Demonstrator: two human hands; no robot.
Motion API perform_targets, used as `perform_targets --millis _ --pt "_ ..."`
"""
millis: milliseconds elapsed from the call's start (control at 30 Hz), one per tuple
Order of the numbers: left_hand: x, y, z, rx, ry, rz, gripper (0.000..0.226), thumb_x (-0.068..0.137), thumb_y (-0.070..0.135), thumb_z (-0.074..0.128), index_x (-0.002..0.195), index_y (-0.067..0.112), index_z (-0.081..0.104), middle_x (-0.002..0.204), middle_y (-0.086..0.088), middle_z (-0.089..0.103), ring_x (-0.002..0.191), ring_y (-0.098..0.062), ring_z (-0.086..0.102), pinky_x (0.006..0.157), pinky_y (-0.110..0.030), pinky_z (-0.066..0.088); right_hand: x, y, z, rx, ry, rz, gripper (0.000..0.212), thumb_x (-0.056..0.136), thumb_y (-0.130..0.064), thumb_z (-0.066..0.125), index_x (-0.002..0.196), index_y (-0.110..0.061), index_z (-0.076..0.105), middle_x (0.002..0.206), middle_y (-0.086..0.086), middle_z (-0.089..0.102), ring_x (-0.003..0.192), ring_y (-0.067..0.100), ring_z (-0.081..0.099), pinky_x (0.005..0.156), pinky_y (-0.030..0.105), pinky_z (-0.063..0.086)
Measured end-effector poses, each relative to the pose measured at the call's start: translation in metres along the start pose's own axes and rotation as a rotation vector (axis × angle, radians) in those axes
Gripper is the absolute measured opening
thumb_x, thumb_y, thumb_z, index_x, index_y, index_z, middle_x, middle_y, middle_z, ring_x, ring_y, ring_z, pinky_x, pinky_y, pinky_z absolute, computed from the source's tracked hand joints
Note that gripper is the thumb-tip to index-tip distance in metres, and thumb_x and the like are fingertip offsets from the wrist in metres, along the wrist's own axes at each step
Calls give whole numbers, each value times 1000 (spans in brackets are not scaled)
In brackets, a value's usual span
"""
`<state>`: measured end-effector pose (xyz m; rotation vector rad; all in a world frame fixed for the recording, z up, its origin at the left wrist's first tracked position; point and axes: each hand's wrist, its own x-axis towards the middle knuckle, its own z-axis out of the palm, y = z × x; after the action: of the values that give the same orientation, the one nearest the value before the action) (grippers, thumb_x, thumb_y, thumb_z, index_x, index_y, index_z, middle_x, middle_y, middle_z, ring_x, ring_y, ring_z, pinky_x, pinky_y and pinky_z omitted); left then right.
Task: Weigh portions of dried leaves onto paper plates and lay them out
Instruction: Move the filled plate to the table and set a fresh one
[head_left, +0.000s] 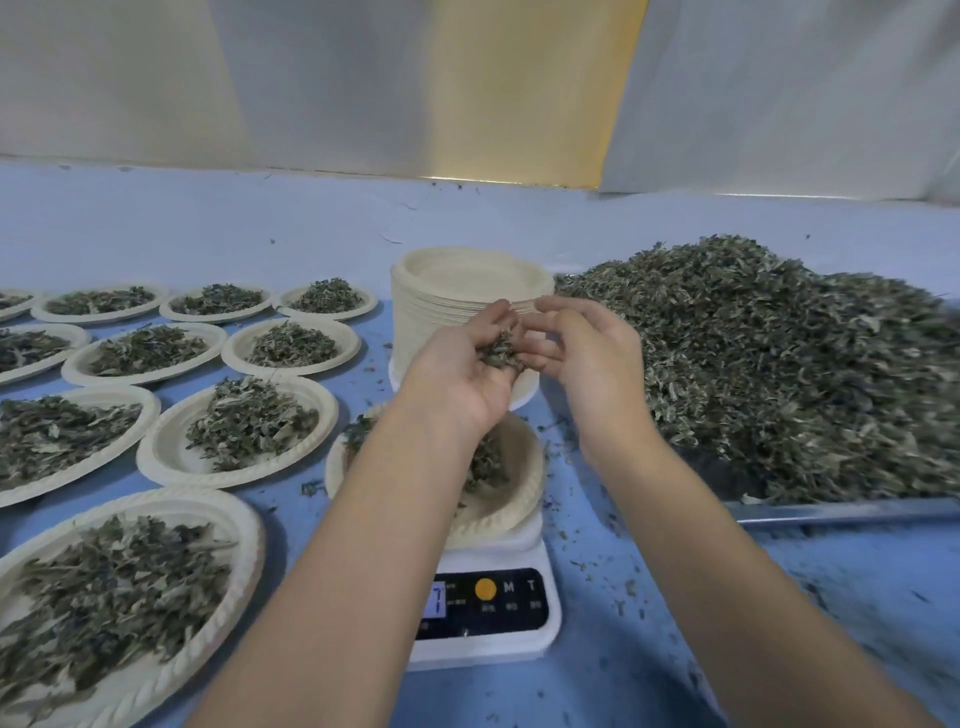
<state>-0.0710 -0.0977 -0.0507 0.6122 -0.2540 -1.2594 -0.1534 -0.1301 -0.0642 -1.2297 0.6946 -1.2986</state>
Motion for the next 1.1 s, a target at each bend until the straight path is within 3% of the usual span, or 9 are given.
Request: perform_targets --millis 100,267,467,600,733,867,933,1033,1100 --pt "6 -27 19 31 -46 -21 27 98 -5 30 94 2 56 82 -10 53 67 -14 48 61 -23 39 7 -1 -28 30 180 1 20 93 3 41 96 -3 60 84 12 63 60 13 60 55 22 51" --pt "24 -74 39 87 -6 -105 34 94 -8 42 125 -2 53 84 -6 56 72 -11 53 67 -21 45 16 6 -72 175 329 200 16 94 -7 45 88 -7 60 81 3 58 71 10 55 70 20 47" --pt "29 -114 56 272 6 -265 10 93 17 55 93 7 56 80 -4 53 62 -13 49 50 -22 43 24 12 -103 449 367 367 25 97 -20 39 104 -4 57 91 7 60 72 13 54 59 20 46" --pt "29 -123 58 483 -53 -289 34 95 39 49 108 11 62 118 -4 60 101 -13 51 91 -30 39 28 14 -114 363 439 398 35 96 -21 43 123 -1 54 123 16 59 109 24 59 89 28 47" --pt "27 -123 57 576 -102 -266 50 98 44 34 127 11 57 142 1 47 136 -10 28 113 -38 8 27 14 -116 132 474 380 20 93 -17 43 86 -10 60 129 17 57 125 30 49 106 41 36" --pt "22 -127 56 525 -132 -298 47 99 44 37 125 11 57 135 -3 49 122 -10 42 91 -28 32 28 17 -114 94 463 375 25 92 -17 45 101 -4 64 124 14 59 121 29 51 105 48 36" --pt "21 -128 56 478 -117 -291 41 100 38 40 129 12 53 114 4 58 103 -7 51 83 -23 38 28 19 -115 113 447 351 21 93 -16 46 85 -11 64 109 5 64 104 17 58 95 42 45" --pt "21 -126 57 487 -74 -259 33 101 31 40 127 15 53 129 5 56 109 -6 43 88 -25 30 27 19 -114 99 445 314 27 93 -14 43 72 -19 59 88 -8 61 77 1 51 70 23 44" --pt "22 -126 55 498 -63 -254 25 100 27 42 114 13 58 128 2 54 106 -8 43 85 -27 33 25 19 -113 82 450 317 24 93 -15 43 76 -18 60 96 -7 61 84 -1 52 92 24 33"
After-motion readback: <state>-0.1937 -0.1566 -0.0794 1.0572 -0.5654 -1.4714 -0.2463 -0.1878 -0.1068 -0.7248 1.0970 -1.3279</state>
